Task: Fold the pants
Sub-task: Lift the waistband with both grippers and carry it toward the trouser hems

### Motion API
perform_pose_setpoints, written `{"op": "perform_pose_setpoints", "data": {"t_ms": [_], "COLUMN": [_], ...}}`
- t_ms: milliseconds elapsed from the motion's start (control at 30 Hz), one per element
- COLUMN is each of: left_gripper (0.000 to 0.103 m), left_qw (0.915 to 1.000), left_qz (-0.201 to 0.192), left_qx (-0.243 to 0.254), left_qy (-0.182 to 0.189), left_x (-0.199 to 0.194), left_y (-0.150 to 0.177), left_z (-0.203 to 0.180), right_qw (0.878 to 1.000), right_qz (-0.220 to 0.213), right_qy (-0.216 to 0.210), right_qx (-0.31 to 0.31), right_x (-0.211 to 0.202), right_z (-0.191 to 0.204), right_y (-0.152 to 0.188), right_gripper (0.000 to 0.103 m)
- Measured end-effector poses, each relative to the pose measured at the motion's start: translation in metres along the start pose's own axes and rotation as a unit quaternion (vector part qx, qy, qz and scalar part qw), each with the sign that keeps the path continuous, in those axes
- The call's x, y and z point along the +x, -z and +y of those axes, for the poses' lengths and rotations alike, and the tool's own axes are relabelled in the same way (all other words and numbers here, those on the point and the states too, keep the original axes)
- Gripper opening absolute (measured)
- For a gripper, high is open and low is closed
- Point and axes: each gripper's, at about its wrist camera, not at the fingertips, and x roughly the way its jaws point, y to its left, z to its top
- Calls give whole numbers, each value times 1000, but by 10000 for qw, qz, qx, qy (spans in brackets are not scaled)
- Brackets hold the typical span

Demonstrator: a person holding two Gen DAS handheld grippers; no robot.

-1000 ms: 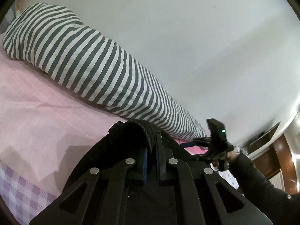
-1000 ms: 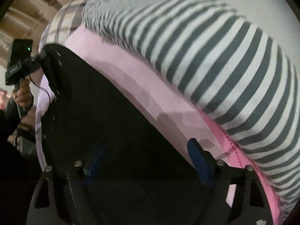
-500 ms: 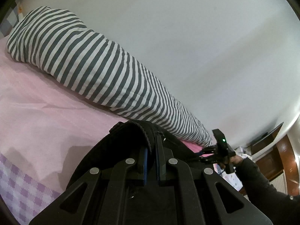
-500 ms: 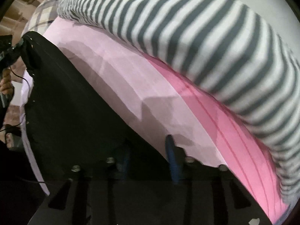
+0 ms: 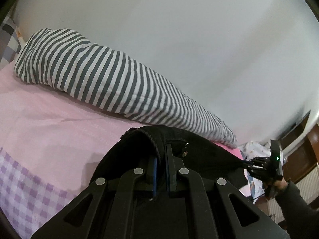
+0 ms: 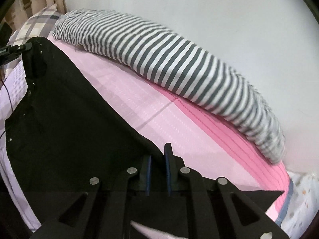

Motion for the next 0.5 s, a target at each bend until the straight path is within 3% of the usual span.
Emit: {"op": "perform_pose_setpoints", "data": {"t_ms": [167,500], "left_gripper": [6,9], "left_qw": [9991,9898], "left_qz": [84,787], "left_qx": [387,1025], "left_qy": [-125,-605], "left_x": [-24,-53], "left_y": [18,93], "left_z": [-13,-20], "right_qw": [9991,9936], "right_qz": [-144,19], "right_qy": [285,168], "right_qx": [280,1114], "right_x": [-29,-34], "right_z": [26,54], "right_y": [42,114], "right_gripper": [9,7]}}
